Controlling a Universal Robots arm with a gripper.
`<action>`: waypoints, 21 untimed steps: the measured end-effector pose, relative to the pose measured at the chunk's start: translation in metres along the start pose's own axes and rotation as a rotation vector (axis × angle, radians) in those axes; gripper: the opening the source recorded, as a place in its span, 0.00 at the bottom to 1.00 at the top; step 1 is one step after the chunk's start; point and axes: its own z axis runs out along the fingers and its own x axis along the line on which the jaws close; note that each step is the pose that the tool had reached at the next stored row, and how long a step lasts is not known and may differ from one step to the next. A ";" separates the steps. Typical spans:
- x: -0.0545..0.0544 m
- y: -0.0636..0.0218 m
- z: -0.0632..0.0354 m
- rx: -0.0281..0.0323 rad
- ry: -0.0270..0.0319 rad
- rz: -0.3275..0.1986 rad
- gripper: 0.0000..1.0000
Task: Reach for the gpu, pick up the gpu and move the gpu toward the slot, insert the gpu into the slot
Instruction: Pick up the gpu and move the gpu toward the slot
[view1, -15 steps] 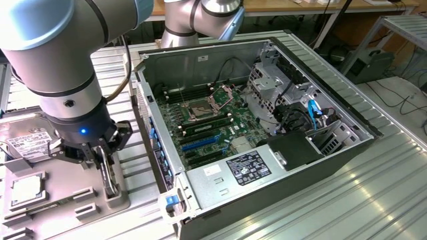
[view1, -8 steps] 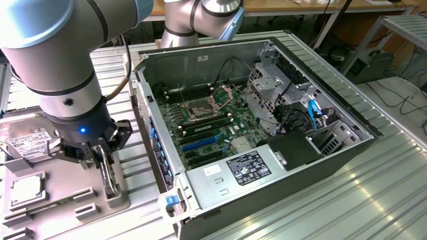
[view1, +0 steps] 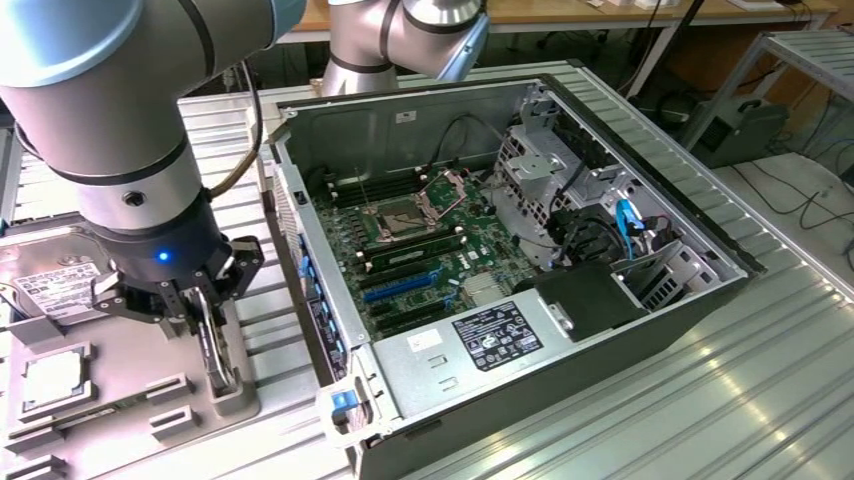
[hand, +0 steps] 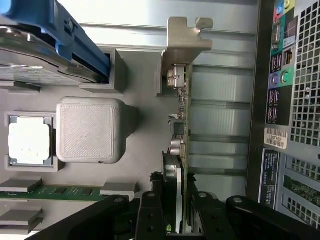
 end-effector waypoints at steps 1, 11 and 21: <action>0.000 0.0000 -0.0020 -0.0004 0.0000 0.000 0.27; 0.000 0.0002 -0.0323 -0.0016 -0.0001 0.000 0.27; -0.001 0.0004 -0.0779 -0.0026 -0.0002 0.000 0.27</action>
